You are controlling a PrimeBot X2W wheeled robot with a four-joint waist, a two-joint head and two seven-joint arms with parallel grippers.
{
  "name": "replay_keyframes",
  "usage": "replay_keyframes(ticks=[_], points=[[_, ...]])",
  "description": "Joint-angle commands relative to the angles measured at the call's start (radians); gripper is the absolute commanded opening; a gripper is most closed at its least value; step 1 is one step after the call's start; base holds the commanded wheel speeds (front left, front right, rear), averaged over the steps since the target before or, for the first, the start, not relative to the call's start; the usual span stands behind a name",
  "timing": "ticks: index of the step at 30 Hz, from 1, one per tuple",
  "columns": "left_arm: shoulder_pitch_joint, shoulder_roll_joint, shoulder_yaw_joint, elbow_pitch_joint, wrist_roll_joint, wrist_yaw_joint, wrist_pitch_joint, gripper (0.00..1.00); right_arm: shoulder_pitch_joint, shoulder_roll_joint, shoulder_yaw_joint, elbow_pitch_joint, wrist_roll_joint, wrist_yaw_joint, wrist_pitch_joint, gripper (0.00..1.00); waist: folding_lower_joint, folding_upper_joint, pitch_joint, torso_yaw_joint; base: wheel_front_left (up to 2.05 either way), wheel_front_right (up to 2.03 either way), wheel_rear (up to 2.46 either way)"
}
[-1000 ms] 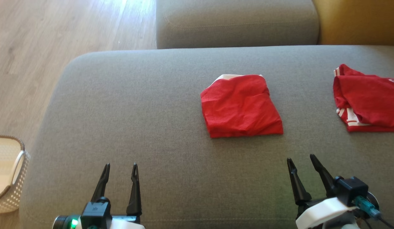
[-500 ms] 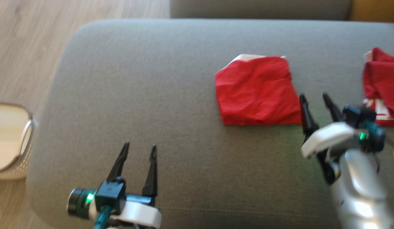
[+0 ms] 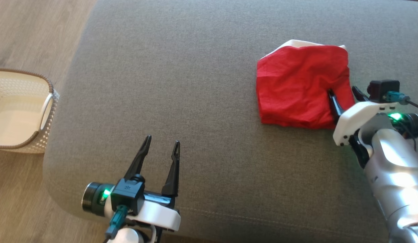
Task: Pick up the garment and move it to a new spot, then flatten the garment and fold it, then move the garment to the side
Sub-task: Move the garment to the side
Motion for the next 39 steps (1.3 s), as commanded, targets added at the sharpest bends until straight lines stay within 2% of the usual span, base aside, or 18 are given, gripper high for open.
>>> replay_keyframes(ticks=[1,5,12,15,16,17,18,19,23,27,31,39], points=[[-0.041,0.000,0.026,-0.029,-0.008,0.005,-0.012,1.00,-0.035,-0.010,0.016,-0.008,-0.001,0.000,-0.009,1.00,0.0000,0.0000,0.000,0.002,0.00,0.00,0.00],[-0.048,0.000,0.013,-0.028,-0.006,0.002,-0.012,1.00,-0.060,-0.011,0.016,0.057,0.007,0.000,-0.005,1.00,0.0000,0.0000,0.004,0.011,0.00,0.00,0.00],[-0.062,0.000,0.006,-0.032,0.010,-0.014,-0.012,1.00,-0.114,-0.038,0.005,0.088,0.018,0.000,-0.027,1.00,0.0000,0.0000,0.026,0.031,0.00,0.00,0.00],[-0.063,0.000,0.004,-0.031,0.013,-0.019,-0.012,1.00,-0.123,-0.041,0.018,0.105,0.009,0.000,-0.002,1.00,0.0000,0.0000,0.029,0.038,0.00,0.00,0.00],[-0.063,0.000,0.003,-0.031,0.014,-0.020,-0.012,1.00,-0.122,-0.039,0.022,0.110,0.009,0.000,0.012,0.91,0.0000,0.0000,0.029,0.039,0.00,0.00,0.00],[-0.062,0.000,0.003,-0.031,0.015,-0.021,-0.012,1.00,-0.122,-0.036,0.026,0.114,0.009,0.000,0.023,0.67,0.0000,0.0000,0.029,0.040,0.00,0.00,0.00],[-0.062,0.000,0.003,-0.032,0.016,-0.021,-0.012,1.00,-0.121,-0.033,0.030,0.117,0.011,0.000,0.030,0.31,0.0000,0.0000,0.028,0.040,0.00,0.00,0.00],[-0.061,0.000,0.003,-0.032,0.017,-0.020,-0.012,1.00,-0.120,-0.029,0.036,0.118,0.014,0.000,0.033,0.00,0.0000,0.0000,0.027,0.038,0.00,0.00,0.00],[-0.055,0.000,0.006,-0.033,0.019,-0.018,-0.012,1.00,-0.121,-0.026,0.064,0.120,0.021,0.000,0.013,0.00,0.0000,0.0000,0.017,0.013,0.00,0.00,0.00],[-0.049,0.000,0.008,-0.038,0.018,-0.016,-0.012,1.00,-0.133,-0.052,0.111,0.111,0.021,0.000,-0.014,0.00,0.0000,0.0000,0.007,-0.031,0.00,0.00,0.00],[-0.047,0.001,0.010,-0.042,0.021,-0.019,-0.012,1.00,-0.152,-0.088,0.150,0.101,0.017,0.000,-0.025,0.00,0.0000,0.0000,0.011,-0.076,0.00,0.00,0.00],[-0.065,0.013,0.010,-0.053,0.039,-0.028,-0.012,1.00,-0.227,-0.202,0.270,0.077,-0.007,0.000,-0.031,0.00,0.0000,0.0000,0.048,-0.178,0.00,0.00,0.00]])
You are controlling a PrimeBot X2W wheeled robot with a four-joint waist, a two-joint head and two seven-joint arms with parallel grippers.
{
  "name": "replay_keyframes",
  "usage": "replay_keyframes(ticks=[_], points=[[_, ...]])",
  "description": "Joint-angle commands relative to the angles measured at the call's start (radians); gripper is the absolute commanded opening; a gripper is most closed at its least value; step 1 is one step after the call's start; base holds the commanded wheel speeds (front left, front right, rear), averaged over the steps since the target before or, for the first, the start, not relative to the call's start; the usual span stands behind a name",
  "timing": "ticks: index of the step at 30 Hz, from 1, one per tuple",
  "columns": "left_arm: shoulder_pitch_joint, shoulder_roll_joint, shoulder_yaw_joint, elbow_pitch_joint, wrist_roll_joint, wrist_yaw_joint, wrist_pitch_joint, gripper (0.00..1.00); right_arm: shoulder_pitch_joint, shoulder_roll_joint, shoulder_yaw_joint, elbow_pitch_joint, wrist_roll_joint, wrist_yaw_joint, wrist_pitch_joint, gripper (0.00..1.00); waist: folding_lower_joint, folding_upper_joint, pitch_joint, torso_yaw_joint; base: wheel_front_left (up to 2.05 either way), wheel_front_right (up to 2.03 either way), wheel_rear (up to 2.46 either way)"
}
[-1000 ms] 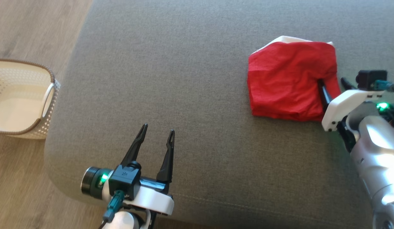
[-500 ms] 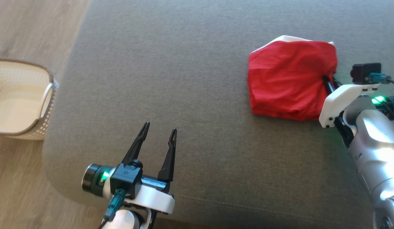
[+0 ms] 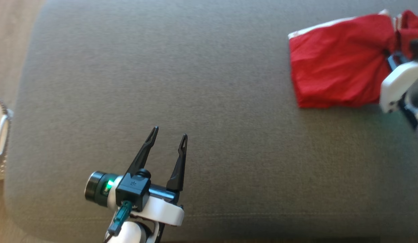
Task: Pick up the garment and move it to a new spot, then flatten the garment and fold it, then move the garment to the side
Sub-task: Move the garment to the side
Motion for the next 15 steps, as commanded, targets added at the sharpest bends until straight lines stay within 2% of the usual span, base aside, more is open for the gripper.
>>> replay_keyframes(ticks=[1,9,15], points=[[-0.034,0.009,0.036,-0.037,0.012,-0.001,-0.012,1.00,-0.032,-0.022,0.027,-0.030,-0.008,0.000,-0.010,0.00,0.0000,0.0000,0.027,-0.031,0.00,0.00,0.00],[-0.058,0.026,0.050,-0.068,0.016,0.007,-0.012,1.00,-0.137,-0.125,0.069,-0.037,0.000,0.000,0.029,0.00,0.0000,0.0000,0.088,-0.095,0.00,0.00,0.00],[-0.083,0.036,0.050,-0.082,0.016,0.001,-0.012,1.00,-0.207,-0.145,0.067,-0.041,-0.013,0.000,0.080,0.00,0.0000,0.0000,0.120,-0.132,0.00,0.00,0.00]])
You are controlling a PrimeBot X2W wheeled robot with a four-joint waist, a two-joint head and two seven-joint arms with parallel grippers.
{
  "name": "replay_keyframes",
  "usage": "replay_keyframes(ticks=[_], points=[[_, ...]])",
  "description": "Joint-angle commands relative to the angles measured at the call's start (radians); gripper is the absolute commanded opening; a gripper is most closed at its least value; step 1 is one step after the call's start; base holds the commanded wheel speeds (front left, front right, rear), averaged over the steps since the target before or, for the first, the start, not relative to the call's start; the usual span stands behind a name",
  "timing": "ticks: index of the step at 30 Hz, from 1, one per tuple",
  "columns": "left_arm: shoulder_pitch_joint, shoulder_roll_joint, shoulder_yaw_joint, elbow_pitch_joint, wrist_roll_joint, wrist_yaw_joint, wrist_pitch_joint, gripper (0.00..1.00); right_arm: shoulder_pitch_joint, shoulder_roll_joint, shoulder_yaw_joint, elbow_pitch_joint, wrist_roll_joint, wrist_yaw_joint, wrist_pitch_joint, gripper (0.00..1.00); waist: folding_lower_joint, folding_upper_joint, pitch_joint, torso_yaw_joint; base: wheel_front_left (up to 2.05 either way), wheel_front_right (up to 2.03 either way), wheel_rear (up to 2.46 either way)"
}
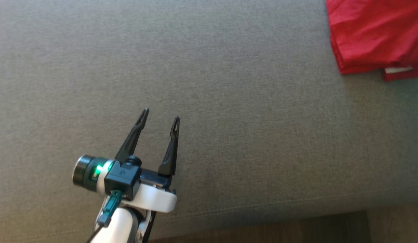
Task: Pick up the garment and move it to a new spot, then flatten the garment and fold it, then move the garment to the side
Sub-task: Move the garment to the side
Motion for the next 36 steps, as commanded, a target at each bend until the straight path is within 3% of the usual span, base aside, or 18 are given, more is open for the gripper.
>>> replay_keyframes(ticks=[1,12,26,27,28,29,36], points=[[-0.034,0.006,0.026,-0.043,0.008,0.001,-0.012,1.00,-0.024,-0.023,0.004,-0.029,-0.015,0.000,0.004,0.00,-0.0001,0.0000,0.013,-0.014,0.00,0.00,0.00],[-0.052,0.011,0.014,-0.073,0.010,0.006,-0.012,1.00,-0.049,-0.052,-0.040,-0.057,-0.105,0.000,0.009,0.00,-0.0001,0.0000,0.023,-0.022,0.00,0.00,0.00],[-0.055,0.012,0.013,-0.071,0.000,0.014,-0.012,1.00,0.006,-0.054,-0.209,-0.155,-0.276,0.000,0.068,0.00,-0.0001,0.0000,0.019,-0.012,0.00,0.00,0.00],[-0.055,0.012,0.013,-0.070,0.000,0.014,-0.012,1.00,0.013,-0.051,-0.226,-0.164,-0.288,0.000,0.077,0.14,-0.0001,0.0000,0.017,-0.011,0.00,0.00,0.00],[-0.054,0.012,0.014,-0.070,-0.001,0.015,-0.012,1.00,0.021,-0.046,-0.244,-0.173,-0.299,0.000,0.088,0.51,-0.0001,0.0000,0.016,-0.011,0.00,0.00,0.00],[-0.054,0.012,0.014,-0.069,-0.001,0.015,-0.012,1.00,0.030,-0.041,-0.259,-0.183,-0.311,0.000,0.096,1.00,-0.0001,0.0000,0.014,-0.011,0.00,0.00,0.00],[-0.051,0.012,0.018,-0.066,-0.005,0.016,-0.012,1.00,0.091,-0.009,-0.335,-0.287,-0.403,0.000,0.097,1.00,-0.0001,0.0000,-0.001,-0.015,0.00,0.00,0.00]])
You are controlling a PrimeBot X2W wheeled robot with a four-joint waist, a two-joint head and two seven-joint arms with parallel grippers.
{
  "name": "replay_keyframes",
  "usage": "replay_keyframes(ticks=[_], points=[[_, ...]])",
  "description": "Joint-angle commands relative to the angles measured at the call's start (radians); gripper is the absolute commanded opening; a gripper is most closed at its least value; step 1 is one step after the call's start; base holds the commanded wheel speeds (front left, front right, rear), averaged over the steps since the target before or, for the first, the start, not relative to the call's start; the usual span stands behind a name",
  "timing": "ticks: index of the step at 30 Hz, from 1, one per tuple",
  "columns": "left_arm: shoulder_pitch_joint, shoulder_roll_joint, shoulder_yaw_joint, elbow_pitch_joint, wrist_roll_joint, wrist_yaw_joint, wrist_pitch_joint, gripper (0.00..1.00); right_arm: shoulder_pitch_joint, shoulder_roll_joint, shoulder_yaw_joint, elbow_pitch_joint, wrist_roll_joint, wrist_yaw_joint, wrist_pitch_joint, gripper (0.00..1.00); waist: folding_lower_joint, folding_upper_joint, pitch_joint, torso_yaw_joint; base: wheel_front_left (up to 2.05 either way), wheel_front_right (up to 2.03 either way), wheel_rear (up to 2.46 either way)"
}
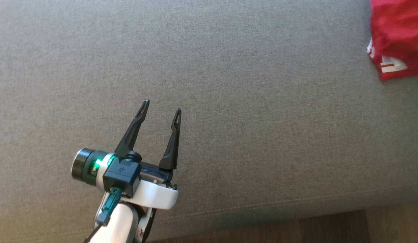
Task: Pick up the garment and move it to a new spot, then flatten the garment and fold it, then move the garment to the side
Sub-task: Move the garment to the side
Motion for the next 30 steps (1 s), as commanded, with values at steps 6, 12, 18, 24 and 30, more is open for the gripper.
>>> replay_keyframes(ticks=[6,12,18,24,30], points=[[-0.003,0.007,0.042,-0.030,-0.008,0.019,-0.012,1.00,0.084,0.105,-0.013,-0.190,-0.088,0.000,-0.088,1.00,-0.0001,0.0000,-0.050,-0.013,0.00,0.00,0.00],[0.045,-0.011,0.089,-0.018,-0.059,0.049,-0.012,1.00,0.256,0.301,-0.002,-0.285,-0.006,0.000,-0.207,1.00,-0.0001,0.0000,-0.137,-0.017,0.00,0.00,0.00],[0.106,-0.031,0.174,-0.018,-0.127,0.089,-0.012,1.00,0.528,0.424,0.021,-0.508,0.164,0.000,-0.225,1.00,-0.0001,0.0000,-0.227,0.010,0.00,0.00,0.00],[0.178,-0.037,0.219,-0.008,-0.150,0.091,-0.012,1.00,0.840,0.440,0.062,-0.796,0.382,0.000,-0.226,1.00,-0.0001,0.0000,-0.298,0.034,0.00,0.00,0.00],[0.222,-0.038,0.240,-0.025,-0.124,0.076,-0.012,1.00,1.009,0.440,0.075,-0.923,0.480,0.000,-0.226,1.00,-0.0001,0.0000,-0.336,0.033,0.00,0.00,0.00]])
